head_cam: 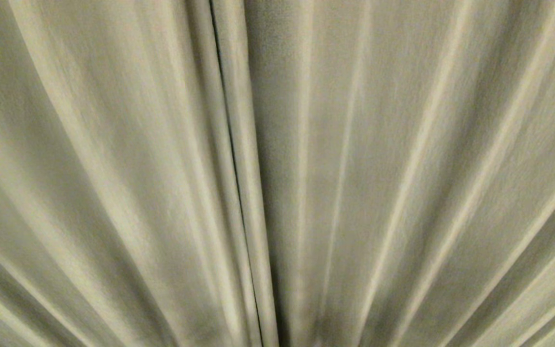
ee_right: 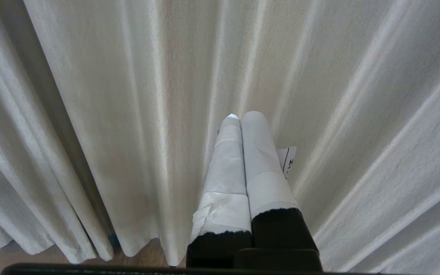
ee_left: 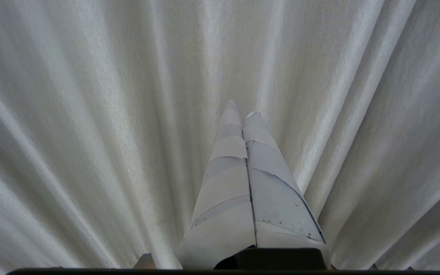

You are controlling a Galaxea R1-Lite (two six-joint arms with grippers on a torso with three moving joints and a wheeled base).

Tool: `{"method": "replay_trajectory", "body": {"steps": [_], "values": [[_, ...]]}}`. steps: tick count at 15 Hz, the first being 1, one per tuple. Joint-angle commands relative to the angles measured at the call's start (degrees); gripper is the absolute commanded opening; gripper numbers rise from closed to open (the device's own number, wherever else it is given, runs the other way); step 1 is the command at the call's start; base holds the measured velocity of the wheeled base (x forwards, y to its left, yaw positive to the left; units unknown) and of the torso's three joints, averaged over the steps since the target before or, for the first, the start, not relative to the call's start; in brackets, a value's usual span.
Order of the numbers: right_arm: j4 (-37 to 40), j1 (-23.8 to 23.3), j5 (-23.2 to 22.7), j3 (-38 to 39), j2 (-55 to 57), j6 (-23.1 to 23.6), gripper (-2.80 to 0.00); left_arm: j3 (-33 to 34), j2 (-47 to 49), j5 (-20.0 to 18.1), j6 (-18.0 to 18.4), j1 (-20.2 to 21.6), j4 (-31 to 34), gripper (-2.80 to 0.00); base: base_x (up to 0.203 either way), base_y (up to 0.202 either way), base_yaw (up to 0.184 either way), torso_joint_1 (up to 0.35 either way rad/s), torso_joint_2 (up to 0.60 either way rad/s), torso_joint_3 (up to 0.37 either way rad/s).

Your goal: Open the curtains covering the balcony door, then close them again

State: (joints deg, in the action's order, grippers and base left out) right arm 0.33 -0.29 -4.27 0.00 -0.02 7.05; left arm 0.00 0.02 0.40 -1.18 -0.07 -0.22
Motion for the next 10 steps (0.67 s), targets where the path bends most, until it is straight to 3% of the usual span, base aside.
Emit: {"method": "replay_trajectory", "body": {"steps": [1,10], "values": [[0.02,0.03,-0.04,0.00,0.02,0.07,-2.80,0.00,-0.02,0.04,-0.05,0.02,-0.04,-2.80,0.000,0.000,0.000,0.000,0.00,0.000],[0.02,-0.06,-0.04,0.00,0.02,0.07,-2.80,0.00,-0.02,-0.02,-0.05,0.01,-0.04,-2.80,0.000,0.000,0.000,0.000,0.00,0.000]]}}
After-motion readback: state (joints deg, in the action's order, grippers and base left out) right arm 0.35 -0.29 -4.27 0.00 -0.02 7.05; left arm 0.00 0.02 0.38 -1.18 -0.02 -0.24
